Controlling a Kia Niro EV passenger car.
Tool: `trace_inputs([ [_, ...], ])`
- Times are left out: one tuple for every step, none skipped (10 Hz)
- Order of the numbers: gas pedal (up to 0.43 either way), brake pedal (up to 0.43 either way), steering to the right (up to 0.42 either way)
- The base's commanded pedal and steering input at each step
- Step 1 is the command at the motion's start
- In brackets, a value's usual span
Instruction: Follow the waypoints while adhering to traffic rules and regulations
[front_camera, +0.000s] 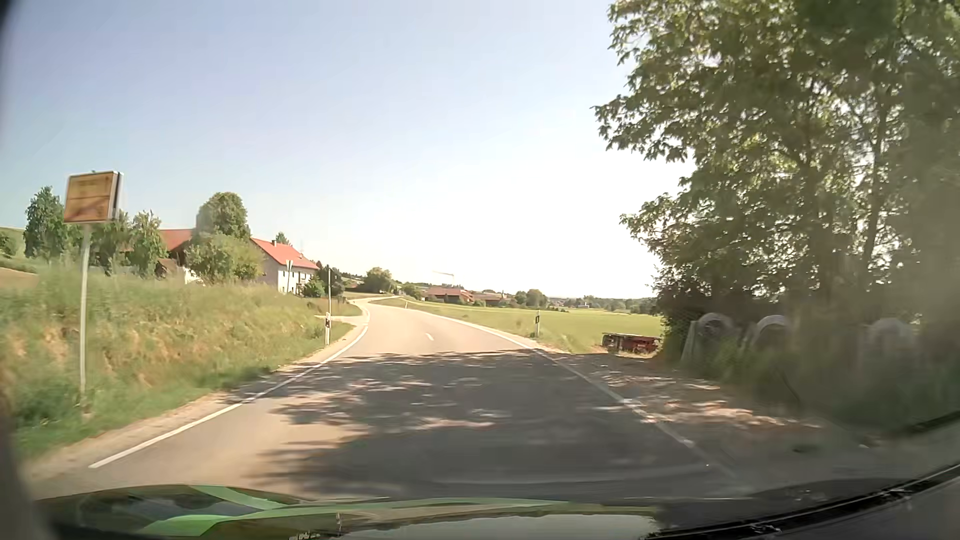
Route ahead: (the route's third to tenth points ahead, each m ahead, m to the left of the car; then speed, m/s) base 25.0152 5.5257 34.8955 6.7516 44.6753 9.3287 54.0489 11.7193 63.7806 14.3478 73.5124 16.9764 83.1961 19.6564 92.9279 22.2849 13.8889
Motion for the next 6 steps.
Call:
trace_inputs([
  [0.22, 0.0, -0.043],
  [0.228, 0.0, -0.045],
  [0.228, 0.0, -0.045],
  [0.228, 0.0, -0.045],
  [0.228, 0.0, -0.044],
  [0.24, 0.0, -0.042],
])
